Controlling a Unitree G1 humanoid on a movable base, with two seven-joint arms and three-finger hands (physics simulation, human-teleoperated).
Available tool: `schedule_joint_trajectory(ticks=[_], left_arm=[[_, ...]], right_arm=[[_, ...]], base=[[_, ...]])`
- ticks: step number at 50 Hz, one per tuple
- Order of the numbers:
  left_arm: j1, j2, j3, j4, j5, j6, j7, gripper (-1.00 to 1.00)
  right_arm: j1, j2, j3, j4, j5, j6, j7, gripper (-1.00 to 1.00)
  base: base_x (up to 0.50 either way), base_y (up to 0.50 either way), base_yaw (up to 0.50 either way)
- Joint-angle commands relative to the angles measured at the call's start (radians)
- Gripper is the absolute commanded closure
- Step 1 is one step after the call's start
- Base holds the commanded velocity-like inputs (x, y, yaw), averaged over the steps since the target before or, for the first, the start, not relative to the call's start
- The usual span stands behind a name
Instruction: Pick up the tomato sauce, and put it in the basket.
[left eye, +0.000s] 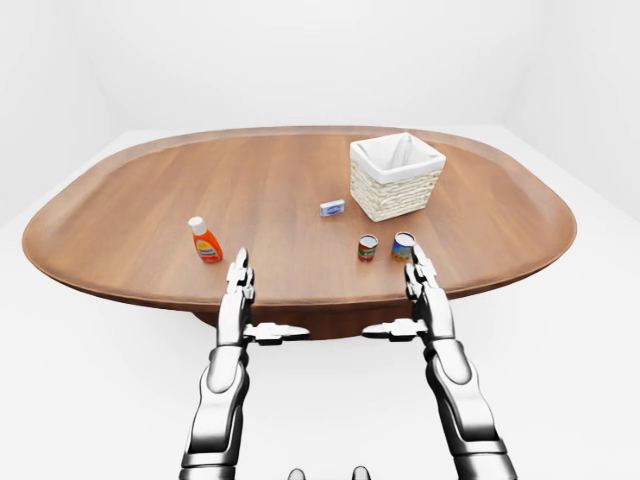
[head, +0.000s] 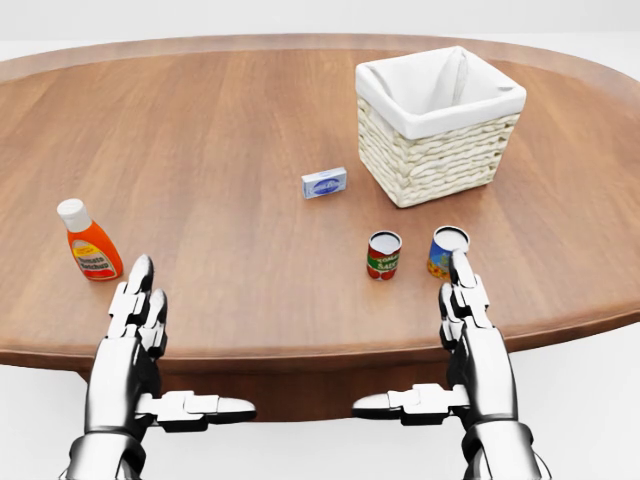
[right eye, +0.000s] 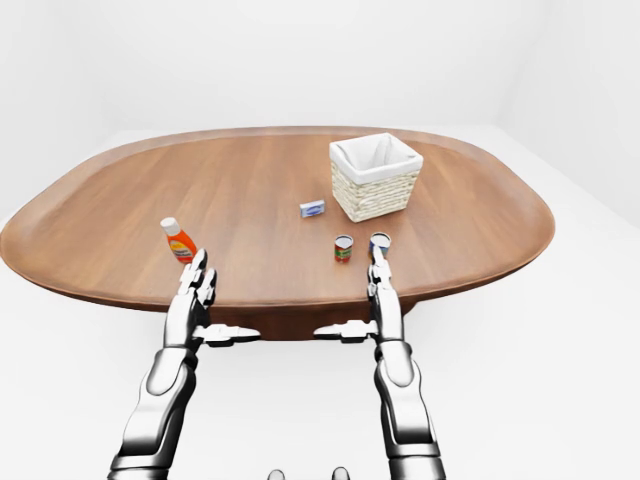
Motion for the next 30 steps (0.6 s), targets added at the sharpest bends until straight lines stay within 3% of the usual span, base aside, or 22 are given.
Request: schedule_joint_trajectory(ticks=[1, 11, 15, 17, 19, 30], left_arm=[[-0.001, 0.012, 0.027, -0.007, -0.014, 0.001, -0.018, -1.0], [-0.002, 0.015, 0.032, -0.017, -0.018, 0.008, -0.017, -1.0], [-0.036, 0.039, 0.091, -0.031, -0.056, 0.036, -0.008, -1.0], [-0.048, 0.054, 0.122, -0.052, -0.084, 0.062, -0.006, -1.0], [-0.064, 0.075, 0.162, -0.072, -0.11, 0.085, 0.005, -1.0], [-0.119, 0.147, 0.301, -0.103, -0.219, 0.086, 0.099, -1.0]], right_arm=[[-0.007, -0.012, -0.025, 0.026, 0.01, -0.016, 0.021, -1.0], [0.002, -0.014, -0.028, -0.014, 0.015, 0.003, 0.022, -1.0], [0.005, -0.027, -0.071, -0.073, 0.044, 0.028, 0.014, -1.0], [0.009, -0.033, -0.094, -0.11, 0.063, 0.041, 0.01, -1.0], [0.024, -0.045, -0.133, -0.196, 0.087, 0.083, 0.003, -1.0], [0.07, -0.07, -0.323, -0.382, 0.225, 0.09, 0.012, -1.0]], base=[[0.0, 0.0, 0.0], [0.0, 0.0, 0.0], [0.0, 0.0, 0.0], [0.0, 0.0, 0.0], [0.0, 0.0, 0.0], [0.0, 0.0, 0.0]])
